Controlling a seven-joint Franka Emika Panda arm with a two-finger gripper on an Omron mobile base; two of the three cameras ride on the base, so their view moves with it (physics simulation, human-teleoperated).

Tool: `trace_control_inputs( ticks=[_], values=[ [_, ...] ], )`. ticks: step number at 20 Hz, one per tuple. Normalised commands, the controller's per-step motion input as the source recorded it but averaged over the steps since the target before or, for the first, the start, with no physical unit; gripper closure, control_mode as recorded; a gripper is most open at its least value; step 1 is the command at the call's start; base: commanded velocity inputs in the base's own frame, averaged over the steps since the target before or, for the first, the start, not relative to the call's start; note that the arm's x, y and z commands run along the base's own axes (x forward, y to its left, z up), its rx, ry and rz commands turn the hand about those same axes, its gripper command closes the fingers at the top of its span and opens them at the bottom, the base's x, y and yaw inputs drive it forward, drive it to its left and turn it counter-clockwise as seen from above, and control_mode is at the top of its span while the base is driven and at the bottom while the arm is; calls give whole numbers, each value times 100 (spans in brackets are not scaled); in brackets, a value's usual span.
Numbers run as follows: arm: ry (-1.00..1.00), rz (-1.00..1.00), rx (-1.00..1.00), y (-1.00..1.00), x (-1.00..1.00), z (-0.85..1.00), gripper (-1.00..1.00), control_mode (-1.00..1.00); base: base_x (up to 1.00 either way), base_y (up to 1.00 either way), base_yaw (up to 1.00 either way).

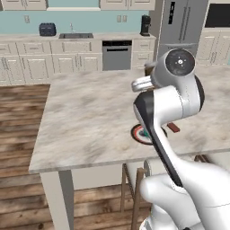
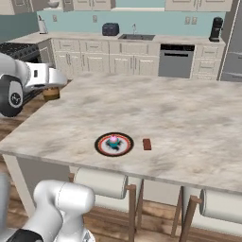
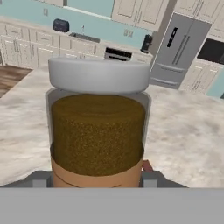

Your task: Take the cinnamon bottle from the cabinet and place it on the dining table, next to the plate with the cupcake. Then take the chocolate from the dining counter and place it on the cupcake plate.

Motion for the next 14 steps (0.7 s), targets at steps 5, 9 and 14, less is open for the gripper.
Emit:
trace_control_inputs(
  ticks=[5,9,14],
  values=[
    [0,-17,0,0,94,-88,100,-100,0,0,0],
    [0,-32,0,0,100,-100,100,-100,0,0,0],
    [0,-43,2,0,81,-73,100,-100,0,0,0]
  ],
)
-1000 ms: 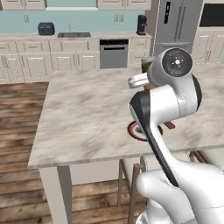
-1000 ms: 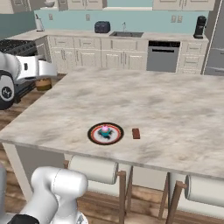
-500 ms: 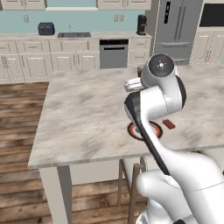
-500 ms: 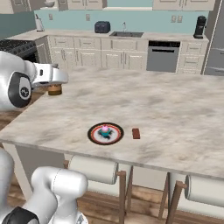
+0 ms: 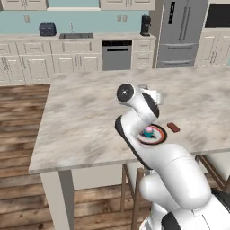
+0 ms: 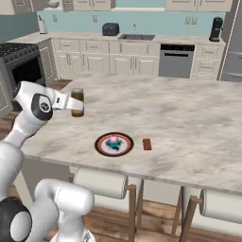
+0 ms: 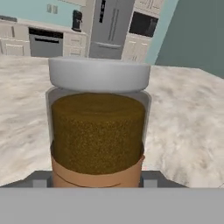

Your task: Take the cinnamon bottle from the cabinet and place it on the dining table, next to the plate with the cupcake. Then take the chocolate from the dining counter and place it on the cupcake plate.

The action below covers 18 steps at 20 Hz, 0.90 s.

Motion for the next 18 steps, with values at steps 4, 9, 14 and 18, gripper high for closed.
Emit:
trace_control_inputs(
  ticks=[4,9,14,18],
  values=[
    [0,-36,6,0,43,-58,100,-100,0,0,0],
    [-8,-14,19,1,-1,-16,100,-100,0,0,0],
    [-15,0,21,1,-3,-52,100,-100,0,0,0],
    [-16,0,4,0,14,-75,100,-100,0,0,0]
  ],
)
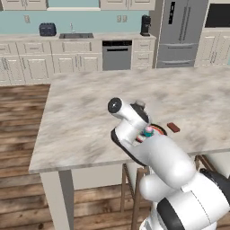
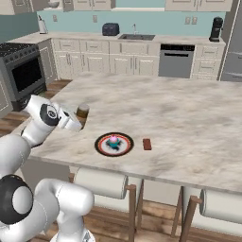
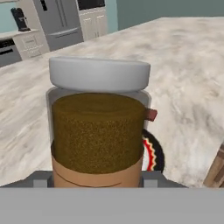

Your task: Take the cinnamon bottle from the cabinet and place it on the dining table, next to the plate with the cupcake. Then take the chocolate from the dining counter and place it on the cupcake plate.

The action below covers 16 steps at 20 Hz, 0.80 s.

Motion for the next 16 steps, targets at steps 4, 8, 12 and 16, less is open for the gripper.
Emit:
trace_control_inputs(
  ticks=[4,8,12,16],
  values=[
    [-7,0,0,0,22,-42,100,-100,0,0,0],
    [-2,0,1,0,15,-33,100,-100,0,0,0],
    [0,-1,8,8,7,-12,100,-100,0,0,0],
    [0,-3,11,20,0,-24,100,-100,0,0,0]
  ],
)
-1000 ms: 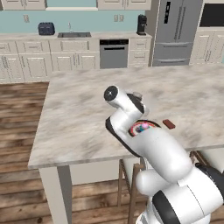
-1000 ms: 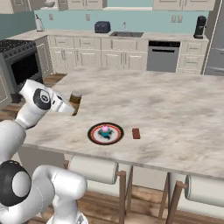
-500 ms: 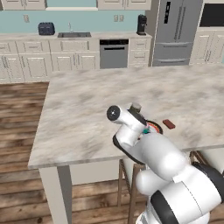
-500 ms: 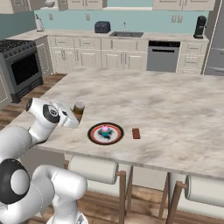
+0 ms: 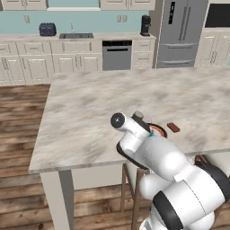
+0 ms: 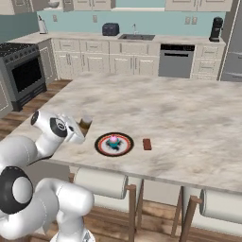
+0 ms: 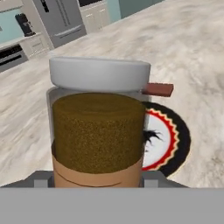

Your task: Take the cinnamon bottle from the cabinet and place it on the dining table, next to the plate with the cupcake. Then take the chocolate from the dining counter and place it on the cupcake plate.

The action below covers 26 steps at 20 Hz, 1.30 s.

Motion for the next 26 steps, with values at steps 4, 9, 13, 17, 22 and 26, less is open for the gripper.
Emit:
trace_control_inputs(
  ticks=[4,9,13,17,22,26],
  values=[
    [0,-5,8,30,2,-37,100,-100,0,0,0],
    [1,-13,0,11,25,-31,100,-100,0,0,0],
    [7,-15,0,0,29,-12,100,-100,0,0,0],
    [11,-12,0,0,21,-1,100,-100,0,0,0],
    [15,-13,0,12,0,1,100,-100,0,0,0],
    [13,-15,-3,9,0,0,100,-100,0,0,0]
  ],
)
